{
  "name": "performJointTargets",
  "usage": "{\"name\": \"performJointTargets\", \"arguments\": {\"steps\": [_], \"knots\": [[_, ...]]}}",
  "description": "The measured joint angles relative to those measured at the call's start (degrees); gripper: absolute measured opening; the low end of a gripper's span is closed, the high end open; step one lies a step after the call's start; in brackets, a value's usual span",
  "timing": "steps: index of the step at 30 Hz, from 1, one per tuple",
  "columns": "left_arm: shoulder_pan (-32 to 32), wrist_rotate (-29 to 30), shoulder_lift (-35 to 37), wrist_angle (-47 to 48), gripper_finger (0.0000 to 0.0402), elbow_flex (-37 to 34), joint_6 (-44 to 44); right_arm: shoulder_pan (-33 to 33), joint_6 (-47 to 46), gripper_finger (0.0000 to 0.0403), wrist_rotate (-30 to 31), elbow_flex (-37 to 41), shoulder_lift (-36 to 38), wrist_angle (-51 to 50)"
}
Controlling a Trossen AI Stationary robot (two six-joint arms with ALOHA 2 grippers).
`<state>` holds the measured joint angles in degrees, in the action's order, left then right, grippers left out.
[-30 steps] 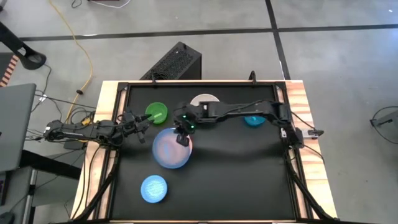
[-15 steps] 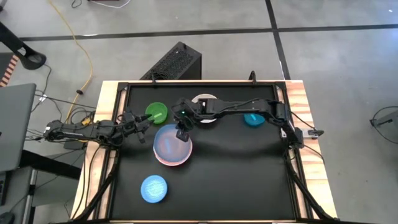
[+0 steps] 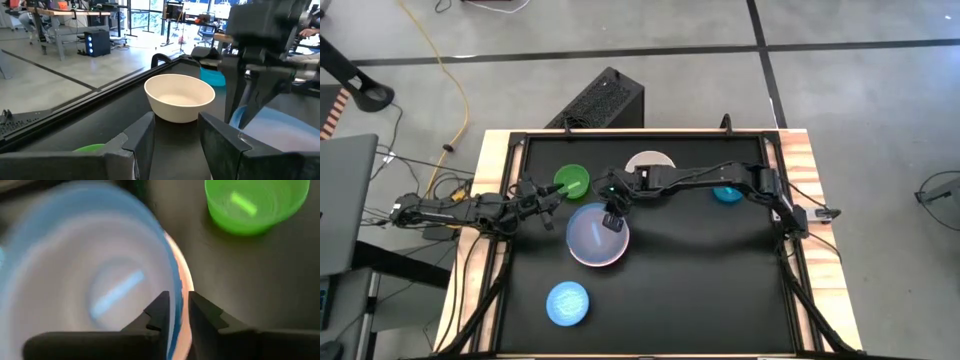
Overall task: Nest bowls inside each other
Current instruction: Stack the large blue bowl on top of the orange bowl
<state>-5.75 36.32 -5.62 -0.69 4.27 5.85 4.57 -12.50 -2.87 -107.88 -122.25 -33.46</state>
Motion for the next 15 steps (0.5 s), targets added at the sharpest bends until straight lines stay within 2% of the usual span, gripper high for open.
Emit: {"name": "performJointTargets", "arguments": {"steps": [10,15], "knots": [[0.0,0.01,-0.01,0.17,0.014,0.01,0.0,0.64,3.34,0.019,-0.03,0.0,3.21,-0.63],[-0.01,0.02,0.01,0.32,0.014,0.0,0.0,0.7,6.43,0.0208,-0.04,0.0,4.86,3.8]]}}
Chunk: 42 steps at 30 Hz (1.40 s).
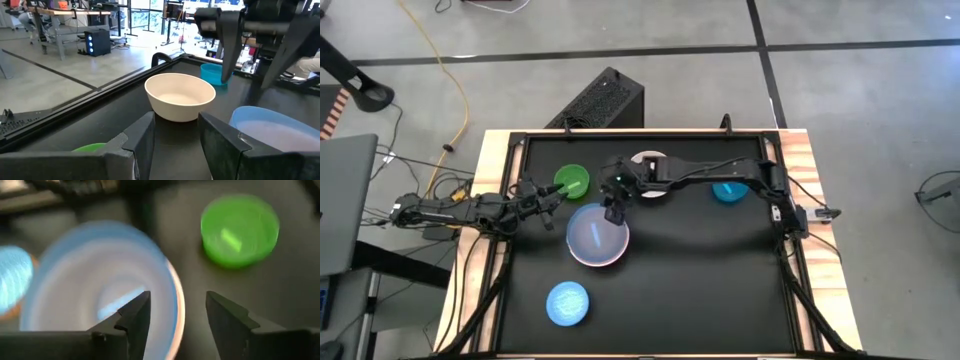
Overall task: Nest bowls inside each other
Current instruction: Stack the large blue bowl on top of the orange bowl
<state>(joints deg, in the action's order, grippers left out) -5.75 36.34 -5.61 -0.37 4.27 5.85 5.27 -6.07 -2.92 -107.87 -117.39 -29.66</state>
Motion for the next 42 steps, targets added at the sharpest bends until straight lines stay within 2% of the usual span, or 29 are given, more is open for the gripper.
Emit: {"name": "performJointTargets", "arguments": {"steps": [2,8,15,27,31,35,38,42], "knots": [[0.0,0.01,-0.02,0.01,0.014,0.0,-0.09,-0.6,0.57,0.0206,0.04,0.0,0.0,5.33],[0.02,0.07,0.01,-0.02,0.014,0.01,-0.26,-4.56,5.37,0.0186,2.57,-0.04,-7.39,22.61],[0.02,-0.37,-0.19,-0.14,0.014,-0.02,-0.02,-6.18,7.68,0.0166,7.09,-0.26,-12.64,33.44],[0.02,-0.19,-0.36,0.07,0.014,-0.02,-0.17,-5.46,7.92,0.0163,7.43,-0.13,-13.56,29.8],[0.01,-0.13,-0.36,0.07,0.014,-0.02,-0.18,-5.5,8.42,0.0163,7.39,-0.13,-9.6,27.83],[0.02,-0.13,-0.36,0.09,0.014,-0.02,-0.2,-5.17,8.9,0.0163,6.99,-0.24,-4.45,17.64],[0.02,-0.15,-0.36,0.16,0.014,-0.02,-0.2,-4.45,8.22,0.0163,2.21,0.86,-2.24,10.85],[0.01,-0.15,-0.36,1.03,0.014,-0.02,-0.16,-3.53,7.08,0.0163,-3.58,9.5,2.55,14.47]]}}
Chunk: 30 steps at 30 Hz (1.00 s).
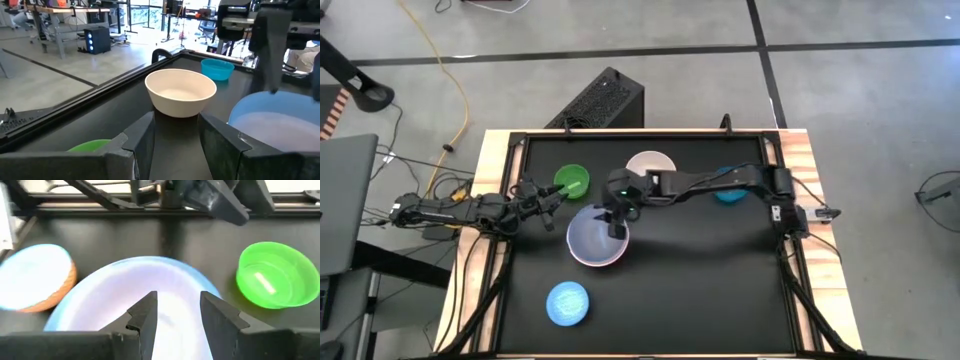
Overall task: Nest bowls inside each other
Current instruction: Stack the large blue bowl on top of the orange bowl
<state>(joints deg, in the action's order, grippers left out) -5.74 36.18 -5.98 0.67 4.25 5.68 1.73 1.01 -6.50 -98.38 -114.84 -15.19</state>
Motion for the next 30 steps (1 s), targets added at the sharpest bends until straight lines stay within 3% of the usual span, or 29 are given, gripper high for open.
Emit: {"name": "performJointTargets", "arguments": {"steps": [6,11,30], "knots": [[0.0,-0.39,-0.02,0.04,0.014,0.0,0.91,-0.49,0.35,0.0163,-1.04,21.98,8.56,21.44],[0.0,-0.39,0.0,-0.09,0.014,0.0,0.94,-0.46,-2.35,0.0163,-1.21,32.98,11.86,36.85],[-0.01,-0.24,0.0,-0.11,0.014,0.02,2.13,0.77,-4.21,0.0163,-0.79,34.0,11.71,33.26]]}}
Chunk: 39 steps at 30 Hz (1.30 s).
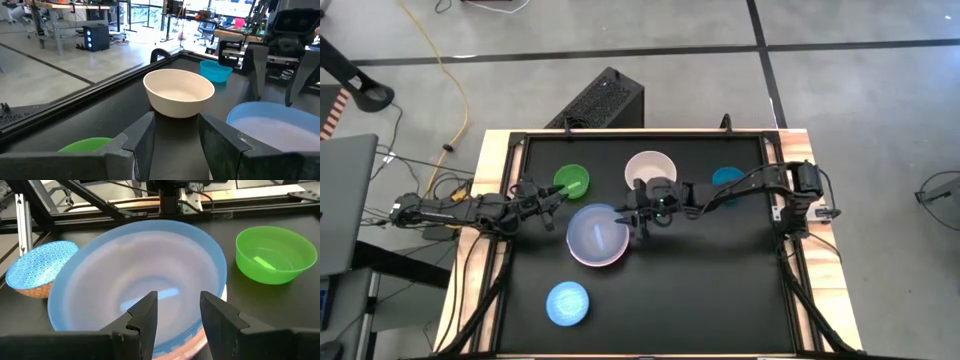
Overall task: Nest bowls inside each other
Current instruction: Stack the large blue bowl on top of the orange bowl, then stack the white bowl on top of the large blue bowl
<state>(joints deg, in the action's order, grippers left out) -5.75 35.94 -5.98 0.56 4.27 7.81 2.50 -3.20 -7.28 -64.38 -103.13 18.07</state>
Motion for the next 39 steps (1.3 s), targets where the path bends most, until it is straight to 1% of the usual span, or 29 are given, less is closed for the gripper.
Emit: {"name": "performJointTargets", "arguments": {"steps": [4,8,10,14,16,20,24,26,29,34,39], "knots": [[0.02,0.0,0.0,0.0,0.014,0.0,0.0,0.62,0.04,0.0163,1.02,-0.49,0.16,-0.44],[0.01,-0.04,0.0,-0.01,0.014,0.0,0.01,3.76,-2.8,0.0163,1.13,-3.67,0.24,-6.03],[0.02,-0.06,0.0,-0.02,0.014,0.0,0.28,6.26,-4.69,0.0163,1.14,-6.2,0.24,-11.52],[0.02,-0.51,0.0,0.0,0.014,0.0,0.31,11.83,-5.24,0.0163,1.35,-11.64,0.3,-25.78],[0.01,-1.1,0.0,0.0,0.014,0.0,0.17,15.11,-7.55,0.0163,1.33,-13.39,0.32,-32.06],[0.0,-1.16,0.0,0.0,0.014,0.0,0.03,22.04,-11.54,0.0163,1.4,-14.95,0.32,-42.53],[0.01,-1.15,0.0,0.01,0.014,0.0,0.0,27.94,-11.39,0.0163,2.43,-14.95,0.32,-48.68],[0.02,-1.14,0.0,0.02,0.014,0.0,0.0,29.94,-11.32,0.0165,2.76,-14.48,0.32,-49.24],[0.01,-1.14,0.0,0.02,0.014,0.0,0.0,31.54,-10.07,0.0171,1.72,-13.26,0.34,-49.3],[0.01,-1.09,0.0,0.1,0.014,0.0,-0.02,31.6,-8.75,0.0182,1.31,-11.15,0.34,-48.28],[0.0,-1.05,0.0,0.22,0.014,0.0,-0.64,31.67,-8.79,0.0185,1.41,-8.37,0.34,-47.76]]}}
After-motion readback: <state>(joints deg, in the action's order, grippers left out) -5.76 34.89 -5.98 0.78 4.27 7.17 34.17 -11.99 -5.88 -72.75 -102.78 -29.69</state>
